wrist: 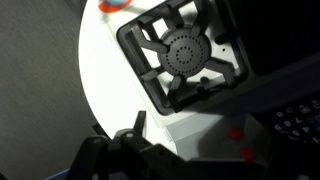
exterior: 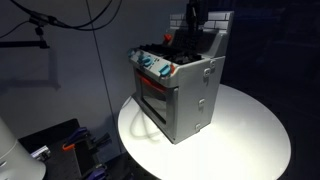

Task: Press the orange button on the cooker

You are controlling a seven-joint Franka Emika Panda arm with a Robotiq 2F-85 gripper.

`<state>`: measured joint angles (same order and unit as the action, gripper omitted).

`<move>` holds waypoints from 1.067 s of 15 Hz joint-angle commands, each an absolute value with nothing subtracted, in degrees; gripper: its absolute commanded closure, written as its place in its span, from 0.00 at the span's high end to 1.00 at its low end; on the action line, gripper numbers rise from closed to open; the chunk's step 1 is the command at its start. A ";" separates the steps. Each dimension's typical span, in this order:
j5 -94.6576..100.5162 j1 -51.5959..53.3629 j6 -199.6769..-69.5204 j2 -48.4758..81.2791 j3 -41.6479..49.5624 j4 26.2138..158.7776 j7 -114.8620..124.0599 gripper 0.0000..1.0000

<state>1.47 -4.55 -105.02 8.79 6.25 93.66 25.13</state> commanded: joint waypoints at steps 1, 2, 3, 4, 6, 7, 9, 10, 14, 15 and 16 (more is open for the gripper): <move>-0.66 -5.06 -97.91 6.58 6.21 92.70 20.32 1.00; -0.98 -5.09 -95.49 6.12 6.14 92.36 18.79 1.00; -1.10 -5.08 -93.24 5.64 6.11 92.14 17.49 1.00; -1.07 -5.05 -90.95 5.17 6.08 91.88 16.38 1.00; -0.31 -4.96 -86.01 3.68 6.05 91.44 14.12 1.00; 0.02 -4.91 -84.03 2.96 6.02 91.32 13.08 1.00; 0.95 -4.78 -81.66 0.65 5.89 92.14 10.56 1.00; 1.28 -4.74 -81.27 -0.70 5.82 92.88 9.29 1.00; 1.64 -4.67 -82.64 -5.82 5.66 95.73 5.24 1.00; 1.53 -4.66 -82.91 -6.82 5.64 96.22 4.55 1.00; 1.37 -4.64 -83.20 -8.03 5.62 96.85 3.74 1.00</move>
<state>0.71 -4.48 -82.19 -3.77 6.02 93.78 6.51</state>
